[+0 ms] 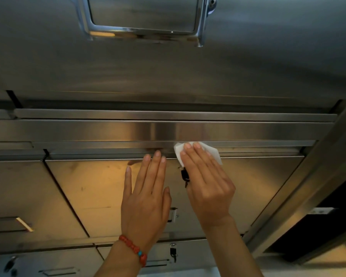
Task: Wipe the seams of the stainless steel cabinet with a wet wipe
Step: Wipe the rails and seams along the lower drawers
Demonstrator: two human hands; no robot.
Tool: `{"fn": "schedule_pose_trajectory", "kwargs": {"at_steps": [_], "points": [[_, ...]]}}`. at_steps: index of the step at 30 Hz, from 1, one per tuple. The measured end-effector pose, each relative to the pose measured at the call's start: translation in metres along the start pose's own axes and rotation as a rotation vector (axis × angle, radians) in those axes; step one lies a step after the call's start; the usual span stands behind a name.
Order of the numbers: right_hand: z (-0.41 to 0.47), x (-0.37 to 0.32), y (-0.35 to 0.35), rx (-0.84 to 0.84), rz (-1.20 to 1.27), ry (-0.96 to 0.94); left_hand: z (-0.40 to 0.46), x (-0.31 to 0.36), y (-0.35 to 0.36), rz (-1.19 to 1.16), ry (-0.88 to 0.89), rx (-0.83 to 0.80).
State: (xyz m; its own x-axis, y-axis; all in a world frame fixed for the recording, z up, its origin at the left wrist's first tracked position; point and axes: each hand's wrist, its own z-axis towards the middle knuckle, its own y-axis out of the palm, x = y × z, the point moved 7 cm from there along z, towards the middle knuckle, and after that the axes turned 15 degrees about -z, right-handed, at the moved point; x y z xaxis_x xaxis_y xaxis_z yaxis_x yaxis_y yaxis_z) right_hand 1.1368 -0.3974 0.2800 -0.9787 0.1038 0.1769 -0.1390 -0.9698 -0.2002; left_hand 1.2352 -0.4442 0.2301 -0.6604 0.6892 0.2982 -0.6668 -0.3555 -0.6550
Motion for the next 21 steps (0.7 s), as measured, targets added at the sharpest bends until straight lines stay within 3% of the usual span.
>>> {"fn": "schedule_pose_trajectory", "kwargs": {"at_steps": [8,21], "points": [[0.005,-0.015,0.0,0.01,0.033,-0.005,-0.001,-0.001,0.003,0.005,-0.004,-0.004],[-0.007,0.026,-0.004,0.006,-0.088,0.079,0.0,-0.002,0.003,0.033,-0.011,-0.003]]}}
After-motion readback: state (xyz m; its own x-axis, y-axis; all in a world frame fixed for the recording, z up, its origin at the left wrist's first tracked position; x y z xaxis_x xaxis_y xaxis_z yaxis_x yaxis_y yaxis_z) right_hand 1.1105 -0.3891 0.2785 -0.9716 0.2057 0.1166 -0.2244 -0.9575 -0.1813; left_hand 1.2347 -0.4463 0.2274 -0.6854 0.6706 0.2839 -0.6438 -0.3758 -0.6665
